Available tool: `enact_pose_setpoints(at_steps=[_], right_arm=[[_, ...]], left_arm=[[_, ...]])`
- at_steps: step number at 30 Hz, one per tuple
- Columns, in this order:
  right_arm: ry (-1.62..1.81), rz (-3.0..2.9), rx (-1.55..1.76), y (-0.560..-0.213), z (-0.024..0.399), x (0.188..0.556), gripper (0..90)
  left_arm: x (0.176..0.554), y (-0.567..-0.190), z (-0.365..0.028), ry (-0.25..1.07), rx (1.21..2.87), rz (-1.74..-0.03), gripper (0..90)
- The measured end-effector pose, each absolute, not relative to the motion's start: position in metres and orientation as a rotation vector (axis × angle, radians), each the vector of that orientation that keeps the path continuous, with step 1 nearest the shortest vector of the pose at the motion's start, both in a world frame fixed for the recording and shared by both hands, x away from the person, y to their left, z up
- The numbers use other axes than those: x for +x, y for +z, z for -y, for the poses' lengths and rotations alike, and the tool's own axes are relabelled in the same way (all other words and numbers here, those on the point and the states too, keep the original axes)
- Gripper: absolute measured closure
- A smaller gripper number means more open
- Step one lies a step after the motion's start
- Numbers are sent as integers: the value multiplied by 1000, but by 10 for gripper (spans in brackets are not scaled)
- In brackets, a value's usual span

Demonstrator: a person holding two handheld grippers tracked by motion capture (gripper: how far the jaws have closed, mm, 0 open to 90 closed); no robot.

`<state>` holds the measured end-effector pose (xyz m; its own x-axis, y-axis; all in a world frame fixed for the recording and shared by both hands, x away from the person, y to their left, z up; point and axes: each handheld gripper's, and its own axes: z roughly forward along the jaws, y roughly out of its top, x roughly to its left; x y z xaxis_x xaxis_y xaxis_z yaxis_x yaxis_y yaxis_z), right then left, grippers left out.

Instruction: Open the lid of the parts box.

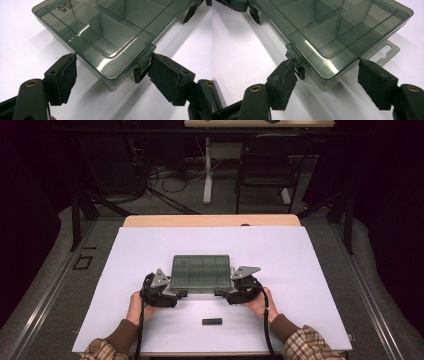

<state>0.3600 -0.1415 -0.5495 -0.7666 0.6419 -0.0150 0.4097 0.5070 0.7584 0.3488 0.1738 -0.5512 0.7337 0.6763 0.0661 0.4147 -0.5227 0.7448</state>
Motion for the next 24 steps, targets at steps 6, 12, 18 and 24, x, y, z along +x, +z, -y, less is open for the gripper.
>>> enact_pose_setpoints(at_steps=[6, 12, 18, 24], right_arm=[[1122, -2457, 889, -549, 142, 360, 300], [1130, -2457, 897, -550, 142, 360, 304], [1131, -2454, 894, -548, 143, 359, 308], [1120, -2449, 886, -548, 142, 358, 308]], left_arm=[[349, -552, -173, 447, 2197, -824, 222], [349, -552, -174, 449, 2191, -823, 223], [349, -551, -175, 449, 2189, -819, 233], [349, -552, -173, 443, 2189, -829, 213]])
